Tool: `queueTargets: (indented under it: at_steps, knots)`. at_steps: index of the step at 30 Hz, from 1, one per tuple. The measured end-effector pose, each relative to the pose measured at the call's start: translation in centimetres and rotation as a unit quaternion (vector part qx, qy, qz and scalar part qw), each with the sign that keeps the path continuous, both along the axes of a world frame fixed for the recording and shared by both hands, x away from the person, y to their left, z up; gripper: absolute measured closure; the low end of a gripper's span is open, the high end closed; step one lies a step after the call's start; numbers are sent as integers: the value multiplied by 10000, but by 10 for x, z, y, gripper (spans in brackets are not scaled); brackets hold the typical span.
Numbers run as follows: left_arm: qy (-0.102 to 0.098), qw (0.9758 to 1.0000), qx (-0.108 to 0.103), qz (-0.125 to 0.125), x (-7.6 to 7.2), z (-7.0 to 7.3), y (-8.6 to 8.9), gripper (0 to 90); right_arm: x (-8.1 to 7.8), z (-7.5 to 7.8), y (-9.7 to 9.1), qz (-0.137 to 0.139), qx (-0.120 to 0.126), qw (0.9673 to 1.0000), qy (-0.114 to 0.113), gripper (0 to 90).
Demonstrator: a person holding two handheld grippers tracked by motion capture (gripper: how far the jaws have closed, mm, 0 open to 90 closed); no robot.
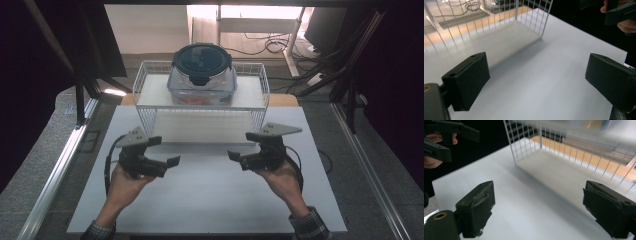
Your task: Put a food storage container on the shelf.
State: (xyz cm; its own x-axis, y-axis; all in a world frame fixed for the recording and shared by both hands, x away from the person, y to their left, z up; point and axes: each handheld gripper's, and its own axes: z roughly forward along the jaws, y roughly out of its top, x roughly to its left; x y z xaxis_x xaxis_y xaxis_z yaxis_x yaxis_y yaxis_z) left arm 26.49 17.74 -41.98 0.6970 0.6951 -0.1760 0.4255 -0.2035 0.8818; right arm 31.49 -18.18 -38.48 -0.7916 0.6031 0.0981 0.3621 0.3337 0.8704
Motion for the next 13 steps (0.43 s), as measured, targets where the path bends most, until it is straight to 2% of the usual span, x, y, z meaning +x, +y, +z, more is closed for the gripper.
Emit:
queueTargets:
  at_steps: [4, 5, 6, 8, 9, 11, 13]
  knots:
    - [138, 9997, 131, 123, -23, -48, 2, 36, -17, -44, -9, -49, -176, 9998, 75, 56]
    - [180, 9997, 146, 105, -26, -56, 2, 37, -21, -58, -11, -27, -273, 9995, 165, 47]
    - [245, 9993, 267, 104, -29, -65, 2, 35, -24, -65, -12, -34, -365, 9991, 225, 32]
    - [271, 9972, 665, 192, -35, -80, -1, 28, -30, -84, -15, -113, -468, 9986, 199, 35]
    - [348, 9967, 711, 163, -37, -85, -1, 25, -33, -94, -17, -130, -574, 9980, 246, 32]
    - [454, 9957, 795, 110, -37, -94, -2, 19, -35, -105, -18, -154, -802, 9962, 303, 29]
    - [553, 9941, 928, 92, -35, -100, -3, 15, -36, -112, -20, -184, -875, 9952, 400, 28]
